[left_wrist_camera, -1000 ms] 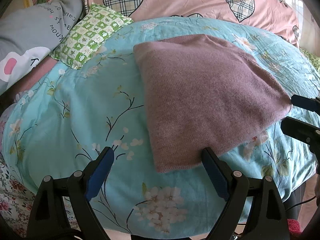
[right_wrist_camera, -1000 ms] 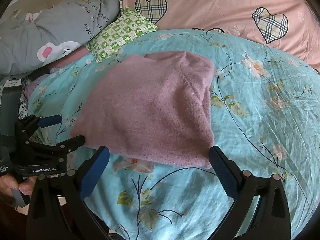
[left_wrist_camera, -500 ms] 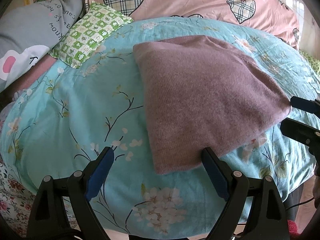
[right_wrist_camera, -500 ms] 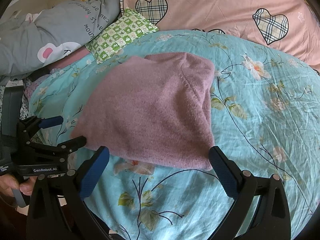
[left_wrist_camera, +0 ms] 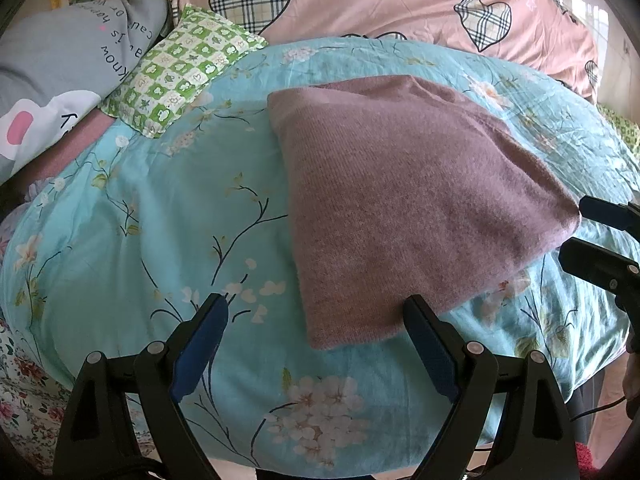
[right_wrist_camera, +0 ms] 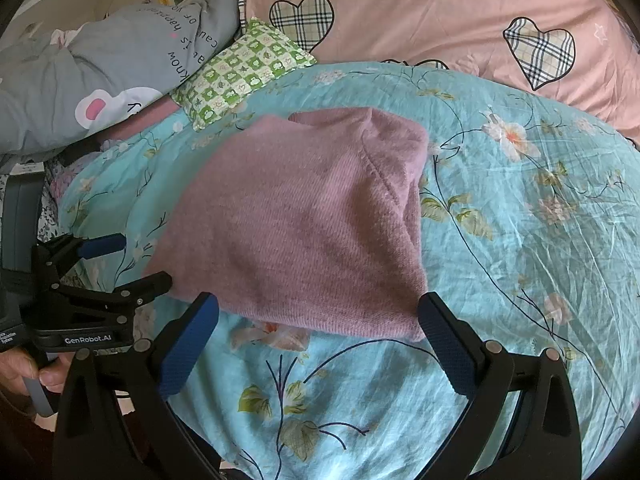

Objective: Fold small clothes

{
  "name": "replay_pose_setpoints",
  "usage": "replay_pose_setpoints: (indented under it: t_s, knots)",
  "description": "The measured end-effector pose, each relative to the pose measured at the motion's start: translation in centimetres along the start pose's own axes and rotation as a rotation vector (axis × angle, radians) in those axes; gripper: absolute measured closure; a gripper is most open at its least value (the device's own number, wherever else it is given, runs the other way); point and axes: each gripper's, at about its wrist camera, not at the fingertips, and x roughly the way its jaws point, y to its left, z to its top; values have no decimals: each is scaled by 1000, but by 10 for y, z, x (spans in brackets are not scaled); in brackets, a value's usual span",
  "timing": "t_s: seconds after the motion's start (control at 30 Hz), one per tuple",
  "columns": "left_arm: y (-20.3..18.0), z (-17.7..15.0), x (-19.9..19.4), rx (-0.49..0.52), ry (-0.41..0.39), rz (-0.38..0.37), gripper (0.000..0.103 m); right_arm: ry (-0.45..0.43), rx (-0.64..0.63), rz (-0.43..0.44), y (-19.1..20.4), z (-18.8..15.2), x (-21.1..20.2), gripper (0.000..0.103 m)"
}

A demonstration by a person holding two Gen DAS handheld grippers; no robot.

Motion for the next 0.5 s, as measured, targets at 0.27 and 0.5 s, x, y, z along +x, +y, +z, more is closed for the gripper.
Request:
replay_pose_setpoints:
  t_s: [0.27,0.5]
  knots:
    - [3,1,-2,1,-6,-6,13,-2,-1,1,-1,-1,-1,3]
    - [5,2,-4,0,-9,-6,13,-14,6,-7,3,4,-3,3]
